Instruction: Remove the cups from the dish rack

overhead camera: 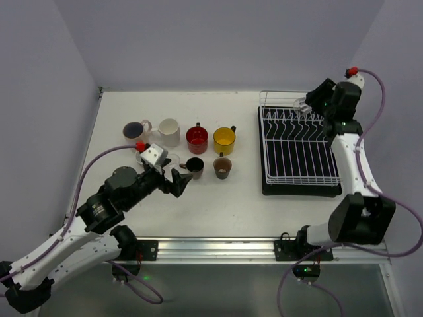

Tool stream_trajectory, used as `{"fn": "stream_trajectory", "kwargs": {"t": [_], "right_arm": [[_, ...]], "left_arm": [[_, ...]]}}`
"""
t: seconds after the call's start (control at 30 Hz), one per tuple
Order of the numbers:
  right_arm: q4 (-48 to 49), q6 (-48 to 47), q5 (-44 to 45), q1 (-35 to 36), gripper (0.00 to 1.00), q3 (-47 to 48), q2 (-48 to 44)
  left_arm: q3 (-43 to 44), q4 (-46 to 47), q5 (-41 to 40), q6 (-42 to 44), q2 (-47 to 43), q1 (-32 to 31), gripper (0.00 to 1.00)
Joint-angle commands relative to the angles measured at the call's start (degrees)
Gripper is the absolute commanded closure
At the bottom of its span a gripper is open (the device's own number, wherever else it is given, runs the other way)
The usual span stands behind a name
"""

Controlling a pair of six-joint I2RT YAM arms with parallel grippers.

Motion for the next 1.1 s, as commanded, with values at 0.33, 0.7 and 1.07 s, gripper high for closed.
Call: {"fn": "stream_trajectory", "kwargs": {"t": [0.33,0.7,1.07], "right_arm": [[26.8,27.6,-30.4,8.9,0.84,-40.1,-38.7],[34.6,38.4,-39.5,12.3,0.85,-51.7,-53.5],[38.8,40.0,-39.9,16.1,0.84,-54.6,-52.2]], "left_arm": [[6.0,32.9,30.5,-21.9,22.3,0.3,0.02],[8.3,53.8,35.0,-33.9,38.3,0.1,0.05],[7.1,65.0,38.7,-39.0,42.8,-1.5,0.14]]}}
